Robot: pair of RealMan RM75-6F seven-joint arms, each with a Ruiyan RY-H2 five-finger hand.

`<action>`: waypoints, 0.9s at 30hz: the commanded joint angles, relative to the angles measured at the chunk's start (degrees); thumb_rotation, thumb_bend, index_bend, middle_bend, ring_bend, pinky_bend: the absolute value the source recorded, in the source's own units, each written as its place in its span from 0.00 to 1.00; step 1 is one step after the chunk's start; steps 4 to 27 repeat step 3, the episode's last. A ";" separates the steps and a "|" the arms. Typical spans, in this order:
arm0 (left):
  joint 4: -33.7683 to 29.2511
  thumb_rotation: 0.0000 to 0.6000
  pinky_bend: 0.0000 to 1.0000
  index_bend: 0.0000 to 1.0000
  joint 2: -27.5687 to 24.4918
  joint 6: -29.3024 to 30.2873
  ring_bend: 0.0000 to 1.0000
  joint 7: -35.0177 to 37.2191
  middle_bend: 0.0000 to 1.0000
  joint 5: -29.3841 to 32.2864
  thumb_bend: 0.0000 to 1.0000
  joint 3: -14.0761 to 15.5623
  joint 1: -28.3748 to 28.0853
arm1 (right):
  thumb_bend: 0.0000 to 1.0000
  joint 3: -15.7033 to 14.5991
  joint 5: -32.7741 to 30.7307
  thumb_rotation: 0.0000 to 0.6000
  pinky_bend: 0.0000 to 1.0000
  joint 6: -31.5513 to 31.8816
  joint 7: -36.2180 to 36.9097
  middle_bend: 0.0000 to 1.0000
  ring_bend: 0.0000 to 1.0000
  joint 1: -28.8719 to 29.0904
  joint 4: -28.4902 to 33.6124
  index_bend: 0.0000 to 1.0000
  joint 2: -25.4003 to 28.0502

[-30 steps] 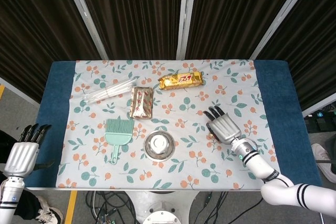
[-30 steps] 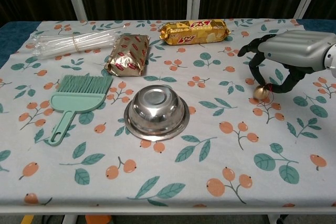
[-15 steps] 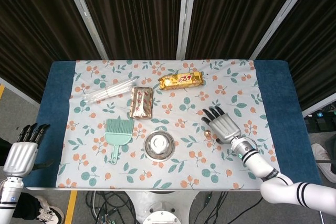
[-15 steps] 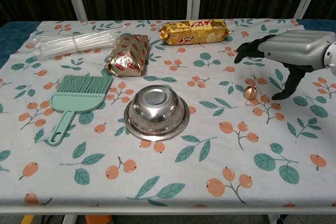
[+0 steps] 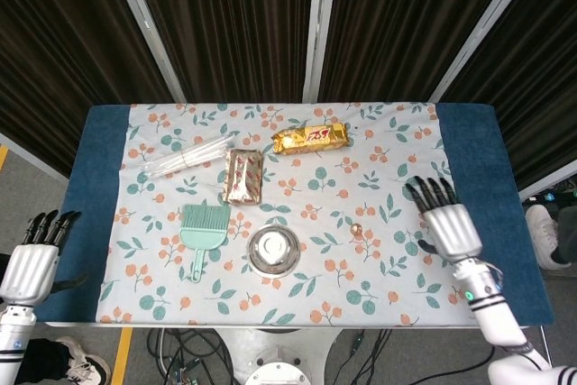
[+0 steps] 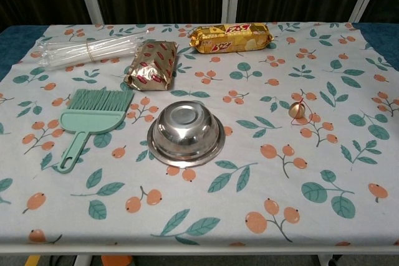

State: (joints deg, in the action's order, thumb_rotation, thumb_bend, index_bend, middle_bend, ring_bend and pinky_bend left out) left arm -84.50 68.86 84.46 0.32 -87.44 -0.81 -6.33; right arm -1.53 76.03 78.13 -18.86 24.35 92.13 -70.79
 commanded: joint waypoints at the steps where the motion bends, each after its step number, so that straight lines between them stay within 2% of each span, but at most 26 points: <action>1: 0.30 1.00 0.00 0.08 -0.07 0.02 0.00 0.18 0.09 -0.11 0.00 -0.05 0.05 | 0.00 -2.86 3.17 1.00 0.00 9.68 7.95 0.00 0.00 -10.28 -6.69 0.00 -0.55; 3: 0.23 1.00 0.00 0.08 -0.15 0.17 0.00 0.19 0.09 -0.19 0.00 -0.03 0.13 | 0.00 -2.65 3.16 1.00 0.00 10.56 11.29 0.00 0.00 -12.01 -8.41 0.00 -1.05; 27: 0.23 1.00 0.00 0.08 -0.15 0.17 0.00 0.19 0.09 -0.19 0.00 -0.03 0.13 | 0.00 -2.65 3.16 1.00 0.00 10.56 11.29 0.00 0.00 -12.01 -8.41 0.00 -1.05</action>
